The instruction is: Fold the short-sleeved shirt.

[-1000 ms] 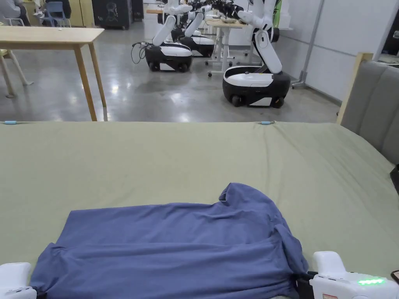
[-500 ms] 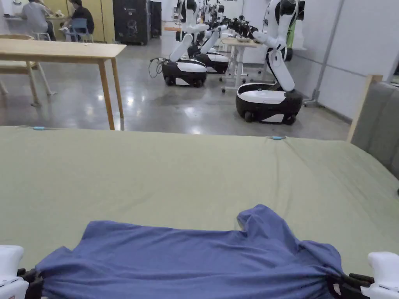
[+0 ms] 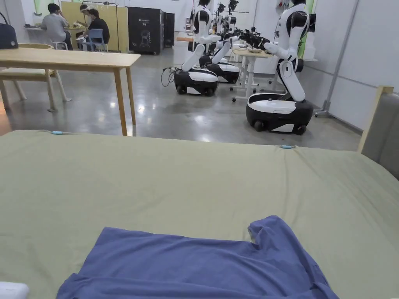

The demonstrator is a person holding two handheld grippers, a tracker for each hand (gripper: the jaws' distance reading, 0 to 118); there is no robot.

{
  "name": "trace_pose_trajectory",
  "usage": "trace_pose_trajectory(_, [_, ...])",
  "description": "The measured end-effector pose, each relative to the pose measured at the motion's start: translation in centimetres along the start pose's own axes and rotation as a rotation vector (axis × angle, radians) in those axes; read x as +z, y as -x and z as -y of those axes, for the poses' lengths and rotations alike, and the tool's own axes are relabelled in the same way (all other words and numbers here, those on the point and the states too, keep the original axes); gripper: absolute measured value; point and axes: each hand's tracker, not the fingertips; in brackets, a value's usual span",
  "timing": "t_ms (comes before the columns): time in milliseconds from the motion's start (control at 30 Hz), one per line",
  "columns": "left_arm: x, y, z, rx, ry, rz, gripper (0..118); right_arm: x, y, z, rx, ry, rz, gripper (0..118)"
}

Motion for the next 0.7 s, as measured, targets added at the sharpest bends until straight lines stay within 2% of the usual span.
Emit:
trace_pose_trajectory(133, [-0.2, -4.1, -3.4, -0.05, -0.061, 0.009, 118, 0.5, 4.7, -3.5, 0.034, -0.203, -0.03, 118])
trace_pose_trajectory(200, [-1.1, -5.3, -3.7, -0.035, -0.081, 0.031, 114, 0.3, 7.0, -3.9, 0.087, -0.285, 0.05, 116])
trace_pose_trajectory(233, [-1.4, -5.7, -4.0, -0.018, -0.078, 0.062, 102, 0.2, 7.8, -4.1, 0.102, -0.3, 0.023, 103])
trace_pose_trajectory(267, [-1.6, -6.0, -4.1, -0.002, -0.079, 0.051, 70, 0.0, 8.2, -4.2, 0.094, -0.29, -0.002, 65])
trace_pose_trajectory(300, [-2.1, -6.3, -4.1, 0.01, -0.08, 0.024, 7, -0.5, 9.0, -4.2, 0.088, -0.28, 0.008, 1])
trace_pose_trajectory(333, [-2.5, -6.3, -3.7, 0.028, -0.077, -0.011, 0, -0.5, 9.4, -3.9, 0.095, -0.301, 0.018, 1])
trace_pose_trajectory(400, [-3.5, -5.6, -3.7, 0.083, -0.036, 0.083, 0, -0.8, 9.7, -4.1, 0.12, -0.253, -0.029, 1])
trace_pose_trajectory(500, [-5.1, -5.2, -3.5, 0.056, 0.008, 0.051, 0, -1.5, 9.8, -3.8, 0.157, -0.244, -0.016, 1])
trace_pose_trajectory(700, [-12.6, -2.4, -3.8, 0.082, 0.175, 0.066, 0, -3.8, 8.2, -3.9, 0.119, -0.179, -0.013, 1])
